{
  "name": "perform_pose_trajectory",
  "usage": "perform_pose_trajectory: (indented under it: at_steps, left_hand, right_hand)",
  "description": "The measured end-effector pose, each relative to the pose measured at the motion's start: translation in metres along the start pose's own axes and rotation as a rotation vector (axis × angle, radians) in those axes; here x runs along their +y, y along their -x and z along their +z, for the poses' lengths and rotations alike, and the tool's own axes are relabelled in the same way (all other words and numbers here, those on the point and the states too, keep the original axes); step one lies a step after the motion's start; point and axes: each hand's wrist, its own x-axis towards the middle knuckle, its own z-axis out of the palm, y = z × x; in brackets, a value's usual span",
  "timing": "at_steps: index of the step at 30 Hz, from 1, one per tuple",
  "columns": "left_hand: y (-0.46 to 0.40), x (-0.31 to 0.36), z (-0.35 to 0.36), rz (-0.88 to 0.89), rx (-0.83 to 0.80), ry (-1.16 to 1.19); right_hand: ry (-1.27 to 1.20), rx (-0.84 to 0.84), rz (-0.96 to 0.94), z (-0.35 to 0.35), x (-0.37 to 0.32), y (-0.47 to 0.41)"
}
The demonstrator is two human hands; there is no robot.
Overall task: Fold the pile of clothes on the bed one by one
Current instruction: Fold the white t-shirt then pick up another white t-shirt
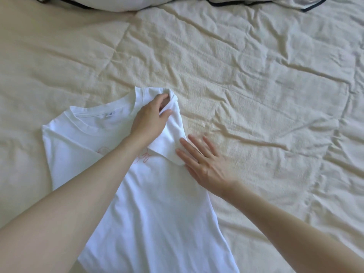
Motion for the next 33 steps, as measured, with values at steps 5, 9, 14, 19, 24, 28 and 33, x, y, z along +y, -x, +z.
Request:
perform_pose_trajectory:
  at_steps: [5, 9, 14, 19, 24, 28, 33]
  left_hand:
    - [0.025, -0.011, 0.004, 0.010, 0.179, -0.340]
    - [0.031, -0.016, -0.001, 0.079, 0.167, -0.471]
    - [0.038, -0.019, -0.004, 0.355, 0.256, -0.682]
    - [0.028, -0.030, 0.007, 0.470, -0.022, -0.885]
    - [0.020, -0.036, 0.014, 0.301, -0.123, -1.032]
    - [0.040, -0.031, 0.010, 0.247, -0.123, -0.997]
    - [0.134, -0.043, 0.015, 0.213, 0.006, -0.694]
  right_hand:
    - [0.104, -0.024, 0.060, 0.007, -0.012, -0.008]
    - [0.057, 0.034, 0.060, 0.003, -0.010, -0.013]
    - [0.013, -0.065, 0.042, 0.000, -0.017, -0.010]
    - [0.080, -0.200, 0.077, 0.007, -0.018, -0.004]
    - [0.111, -0.303, 0.138, 0.008, -0.017, -0.004]
    - [0.049, -0.326, 0.172, -0.005, -0.029, -0.003]
    - [-0.033, -0.321, 0.179, -0.025, -0.069, 0.047]
